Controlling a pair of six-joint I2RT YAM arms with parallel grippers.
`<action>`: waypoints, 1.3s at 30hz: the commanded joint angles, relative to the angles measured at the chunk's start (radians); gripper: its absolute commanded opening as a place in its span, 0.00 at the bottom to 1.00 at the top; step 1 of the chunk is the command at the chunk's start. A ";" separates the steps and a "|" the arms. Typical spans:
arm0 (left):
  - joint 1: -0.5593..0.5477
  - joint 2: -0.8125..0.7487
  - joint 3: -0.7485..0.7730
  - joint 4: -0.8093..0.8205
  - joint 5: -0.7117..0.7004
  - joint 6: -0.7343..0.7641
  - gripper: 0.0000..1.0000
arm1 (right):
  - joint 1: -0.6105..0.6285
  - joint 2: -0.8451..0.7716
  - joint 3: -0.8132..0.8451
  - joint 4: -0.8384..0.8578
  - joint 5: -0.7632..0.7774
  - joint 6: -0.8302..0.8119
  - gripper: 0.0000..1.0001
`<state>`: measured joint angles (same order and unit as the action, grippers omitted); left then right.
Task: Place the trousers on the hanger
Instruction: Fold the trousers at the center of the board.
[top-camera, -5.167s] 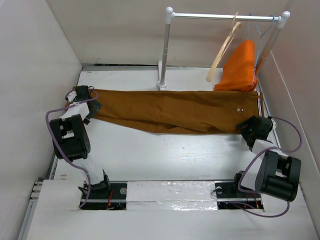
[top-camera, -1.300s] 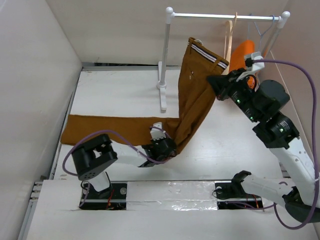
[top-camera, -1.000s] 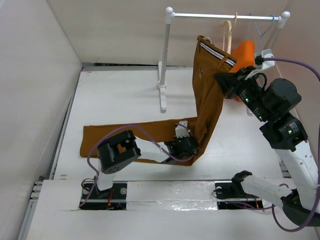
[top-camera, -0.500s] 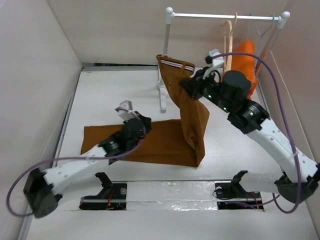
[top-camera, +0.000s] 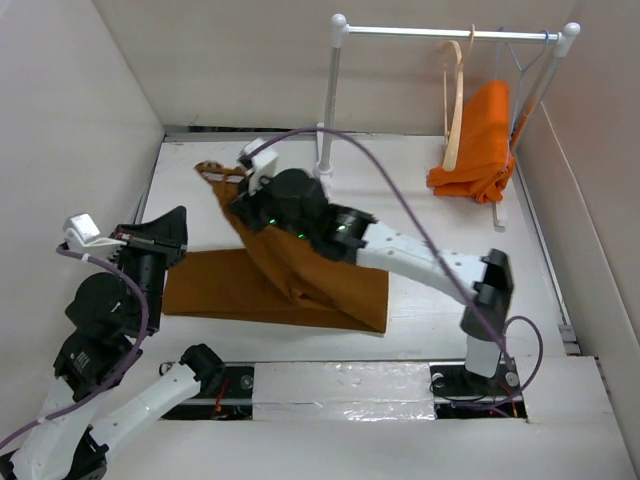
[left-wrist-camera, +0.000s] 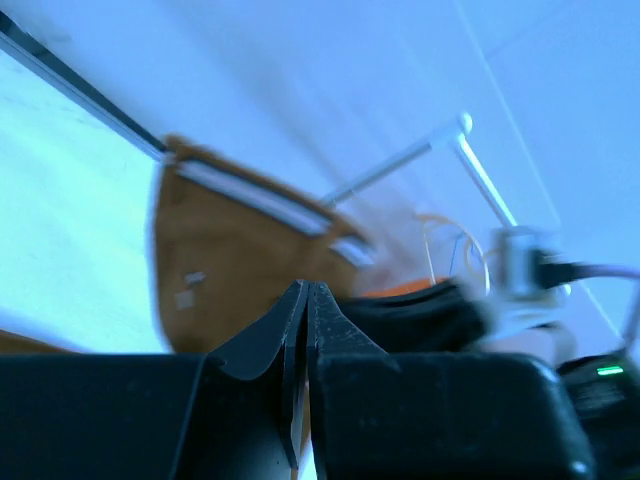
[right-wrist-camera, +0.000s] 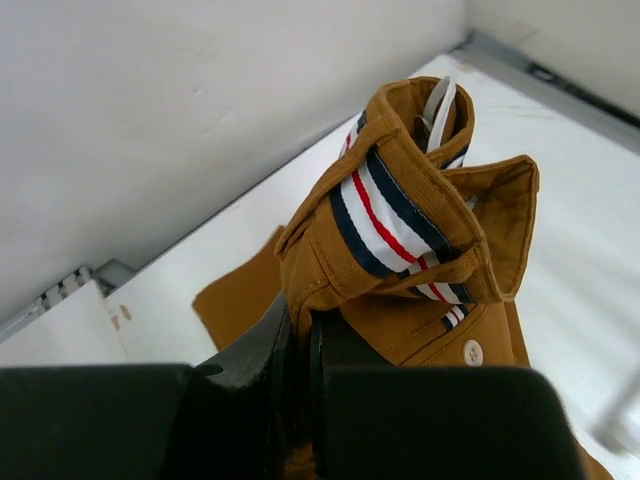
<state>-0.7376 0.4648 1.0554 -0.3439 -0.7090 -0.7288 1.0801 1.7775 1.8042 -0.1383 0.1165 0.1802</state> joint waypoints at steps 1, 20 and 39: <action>0.004 0.006 0.041 -0.137 -0.081 0.036 0.00 | 0.086 0.150 0.116 0.244 0.012 0.005 0.06; 0.004 0.081 -0.331 0.088 0.106 -0.021 0.05 | -0.008 -0.269 -0.754 0.514 -0.042 0.071 0.05; -0.018 0.860 -0.482 0.580 0.307 -0.043 0.09 | -0.158 -0.475 -1.474 0.677 0.017 0.274 0.00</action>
<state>-0.8219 1.3067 0.5819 0.1379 -0.3641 -0.7582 0.9333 1.3247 0.3714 0.4397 0.0975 0.4129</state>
